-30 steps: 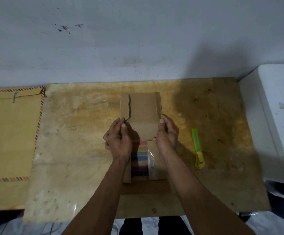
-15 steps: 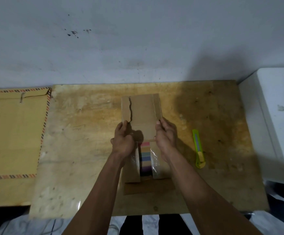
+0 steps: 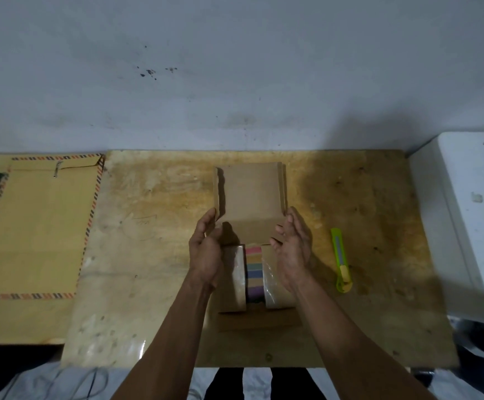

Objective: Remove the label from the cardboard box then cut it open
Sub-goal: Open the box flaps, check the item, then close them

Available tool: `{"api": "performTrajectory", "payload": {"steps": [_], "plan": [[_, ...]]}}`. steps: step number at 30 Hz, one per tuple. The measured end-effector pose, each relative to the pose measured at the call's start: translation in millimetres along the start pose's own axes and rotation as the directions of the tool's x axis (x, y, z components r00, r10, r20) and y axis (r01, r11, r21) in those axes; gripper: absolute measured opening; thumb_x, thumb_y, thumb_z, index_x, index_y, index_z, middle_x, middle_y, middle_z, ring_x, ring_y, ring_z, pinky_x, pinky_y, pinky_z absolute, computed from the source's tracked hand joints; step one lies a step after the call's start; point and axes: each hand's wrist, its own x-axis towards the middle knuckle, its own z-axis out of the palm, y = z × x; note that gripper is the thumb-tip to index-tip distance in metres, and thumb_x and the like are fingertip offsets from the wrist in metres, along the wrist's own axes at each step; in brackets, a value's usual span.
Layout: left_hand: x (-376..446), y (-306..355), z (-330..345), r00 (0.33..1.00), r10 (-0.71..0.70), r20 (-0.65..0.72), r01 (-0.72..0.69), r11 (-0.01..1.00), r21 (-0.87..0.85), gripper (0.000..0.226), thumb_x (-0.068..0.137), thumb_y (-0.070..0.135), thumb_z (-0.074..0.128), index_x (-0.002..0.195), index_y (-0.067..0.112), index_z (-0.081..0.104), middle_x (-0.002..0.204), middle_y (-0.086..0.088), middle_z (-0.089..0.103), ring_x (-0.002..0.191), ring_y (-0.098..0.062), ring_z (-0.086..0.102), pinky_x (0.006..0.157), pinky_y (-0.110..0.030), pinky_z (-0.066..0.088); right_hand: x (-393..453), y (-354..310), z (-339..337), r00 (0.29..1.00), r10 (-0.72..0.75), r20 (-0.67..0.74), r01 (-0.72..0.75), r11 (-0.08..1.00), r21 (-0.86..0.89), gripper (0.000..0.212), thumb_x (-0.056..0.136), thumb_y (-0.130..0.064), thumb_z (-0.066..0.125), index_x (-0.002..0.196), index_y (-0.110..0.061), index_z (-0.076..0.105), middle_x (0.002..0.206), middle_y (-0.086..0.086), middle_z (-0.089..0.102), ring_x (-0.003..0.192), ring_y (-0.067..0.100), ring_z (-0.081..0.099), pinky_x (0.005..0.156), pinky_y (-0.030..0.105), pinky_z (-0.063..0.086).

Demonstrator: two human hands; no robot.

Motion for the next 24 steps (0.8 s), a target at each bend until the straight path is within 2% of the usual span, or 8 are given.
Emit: {"api": "performTrajectory", "payload": {"steps": [2, 7, 10, 13, 16, 20, 22, 24], "plan": [[-7, 3, 0, 1.000, 0.013, 0.002, -0.013, 1.000, -0.022, 0.040, 0.096, 0.004, 0.053, 0.120, 0.035, 0.062, 0.130, 0.006, 0.060, 0.124, -0.024, 0.057, 0.106, -0.049, 0.048, -1, 0, -3, 1.000, -0.001, 0.014, 0.001, 1.000, 0.006, 0.039, 0.102, -0.025, 0.044, 0.140, -0.021, 0.049, 0.145, -0.004, 0.047, 0.126, 0.021, 0.050, 0.107, 0.047, 0.042], [-16, 3, -4, 0.999, 0.053, -0.013, -0.053, 0.999, -0.006, 0.027, 0.100, 0.013, 0.051, 0.115, 0.030, 0.066, 0.124, -0.007, 0.066, 0.114, -0.024, 0.062, 0.099, -0.045, 0.052, 2, 3, -16, 0.996, -0.067, 0.063, 0.074, 0.991, -0.110, 0.028, 0.098, -0.020, 0.054, 0.121, -0.034, 0.059, 0.127, -0.008, 0.056, 0.114, 0.014, 0.058, 0.092, 0.032, 0.048], [-16, 2, -10, 0.997, 0.068, -0.020, -0.069, 0.998, -0.006, 0.019, 0.097, 0.016, 0.058, 0.108, 0.026, 0.070, 0.117, -0.013, 0.064, 0.108, -0.027, 0.060, 0.095, -0.046, 0.052, 5, 4, -21, 0.995, -0.072, 0.063, 0.082, 0.981, -0.174, 0.024, 0.093, -0.022, 0.063, 0.111, -0.038, 0.061, 0.123, -0.004, 0.060, 0.116, 0.017, 0.059, 0.099, 0.037, 0.050], [-15, 1, -12, 0.997, 0.081, -0.018, -0.080, 0.997, 0.016, 0.022, 0.093, 0.014, 0.064, 0.104, 0.032, 0.071, 0.113, -0.006, 0.062, 0.113, -0.027, 0.059, 0.103, -0.049, 0.048, 5, 5, -22, 0.996, -0.078, 0.038, 0.084, 0.979, -0.185, 0.026, 0.090, -0.017, 0.067, 0.111, -0.032, 0.061, 0.120, -0.003, 0.063, 0.115, 0.015, 0.060, 0.103, 0.044, 0.048], [-17, 4, -11, 0.996, 0.087, 0.002, -0.087, 0.996, 0.031, 0.024, 0.092, 0.014, 0.066, 0.110, 0.030, 0.071, 0.117, 0.001, 0.066, 0.120, -0.027, 0.061, 0.103, -0.052, 0.049, 1, 6, -23, 0.994, -0.105, 0.008, 0.105, 0.975, -0.197, 0.025, 0.088, -0.016, 0.070, 0.107, -0.029, 0.061, 0.112, -0.001, 0.065, 0.108, 0.015, 0.062, 0.100, 0.046, 0.051], [-22, 7, -8, 0.997, 0.073, 0.006, -0.073, 0.997, 0.028, 0.022, 0.092, 0.010, 0.065, 0.106, 0.027, 0.069, 0.115, 0.001, 0.068, 0.116, -0.027, 0.063, 0.102, -0.051, 0.050, -2, 3, -25, 0.992, -0.126, -0.017, 0.118, 0.963, -0.244, 0.024, 0.088, -0.016, 0.070, 0.108, -0.025, 0.061, 0.107, 0.004, 0.064, 0.101, 0.017, 0.062, 0.091, 0.037, 0.053], [-25, 6, -8, 0.997, 0.072, 0.008, -0.072, 0.997, 0.025, 0.022, 0.093, 0.010, 0.064, 0.107, 0.026, 0.068, 0.113, -0.001, 0.068, 0.116, -0.028, 0.063, 0.103, -0.051, 0.050, -1, -1, -27, 0.991, -0.126, -0.033, 0.111, 0.950, -0.292, 0.023, 0.089, -0.015, 0.068, 0.111, -0.020, 0.061, 0.097, 0.000, 0.061, 0.090, 0.014, 0.059, 0.085, 0.034, 0.052], [-27, 5, -9, 0.998, 0.060, 0.011, -0.061, 0.998, 0.030, 0.023, 0.094, 0.011, 0.063, 0.109, 0.028, 0.067, 0.114, -0.007, 0.069, 0.116, -0.030, 0.063, 0.102, -0.052, 0.050, 0, 0, -30, 0.995, -0.093, -0.031, 0.078, 0.943, -0.324, 0.020, 0.091, -0.018, 0.066, 0.109, -0.026, 0.061, 0.094, -0.007, 0.061, 0.092, 0.016, 0.061, 0.085, 0.037, 0.053]]}}
